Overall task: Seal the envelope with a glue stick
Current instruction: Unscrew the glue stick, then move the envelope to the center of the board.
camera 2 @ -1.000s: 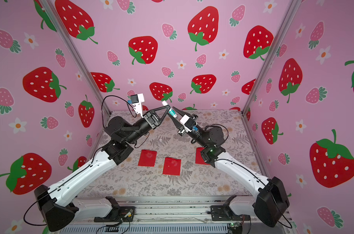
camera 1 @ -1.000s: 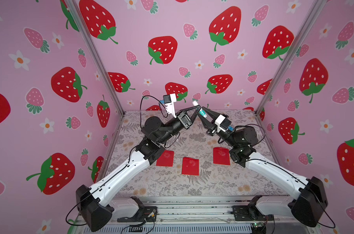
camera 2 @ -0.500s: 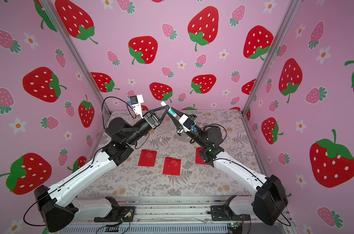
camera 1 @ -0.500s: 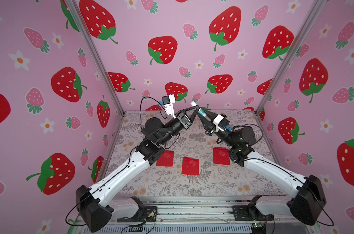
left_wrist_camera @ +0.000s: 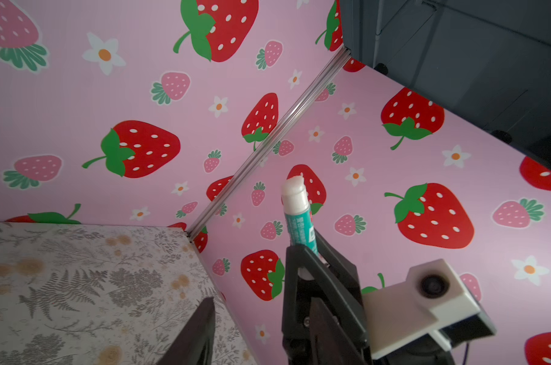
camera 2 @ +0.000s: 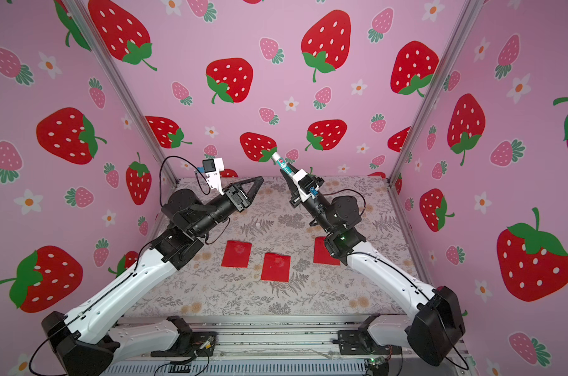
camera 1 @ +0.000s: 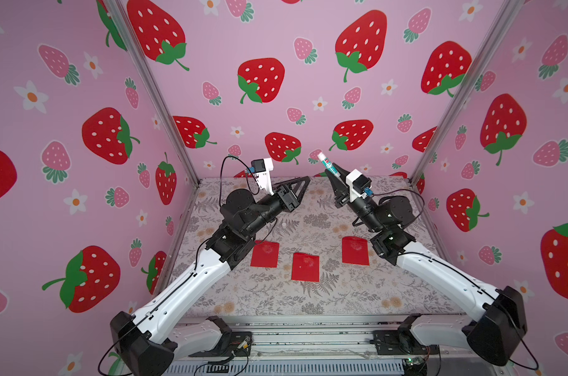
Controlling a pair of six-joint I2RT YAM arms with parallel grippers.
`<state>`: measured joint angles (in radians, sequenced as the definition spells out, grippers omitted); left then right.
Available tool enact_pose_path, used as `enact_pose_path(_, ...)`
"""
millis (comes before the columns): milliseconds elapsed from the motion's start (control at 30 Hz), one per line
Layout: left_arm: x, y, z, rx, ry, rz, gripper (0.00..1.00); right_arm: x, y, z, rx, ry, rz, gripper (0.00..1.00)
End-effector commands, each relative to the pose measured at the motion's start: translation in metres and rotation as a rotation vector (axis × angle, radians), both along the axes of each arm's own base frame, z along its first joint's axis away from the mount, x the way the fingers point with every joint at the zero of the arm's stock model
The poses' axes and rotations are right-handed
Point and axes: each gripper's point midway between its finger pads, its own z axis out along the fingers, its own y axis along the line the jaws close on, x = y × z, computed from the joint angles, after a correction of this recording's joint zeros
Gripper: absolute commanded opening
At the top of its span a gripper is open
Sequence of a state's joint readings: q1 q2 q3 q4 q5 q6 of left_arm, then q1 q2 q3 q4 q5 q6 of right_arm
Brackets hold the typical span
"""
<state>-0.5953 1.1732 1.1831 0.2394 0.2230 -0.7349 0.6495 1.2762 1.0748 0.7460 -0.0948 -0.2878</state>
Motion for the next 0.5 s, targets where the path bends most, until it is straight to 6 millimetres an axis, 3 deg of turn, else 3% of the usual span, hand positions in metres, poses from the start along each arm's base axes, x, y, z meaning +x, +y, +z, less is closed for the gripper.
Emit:
enact_pose_path(0, 0.000, 0.005, -0.028, 0.172, 0.006, -0.011, 0.50, 0.016, -0.027, -0.004, 0.003, 0.142, -0.069, 0.00)
enact_pose_path(200, -0.007, -0.019, -0.077, 0.357, 0.018, -0.188, 0.48, 0.039, -0.076, -0.055, 0.007, 0.520, -0.081, 0.00)
enact_pose_path(467, -0.014, -0.067, -0.144, 0.559, 0.052, -0.403, 0.46, 0.033, -0.135, -0.151, 0.050, 1.027, -0.145, 0.00)
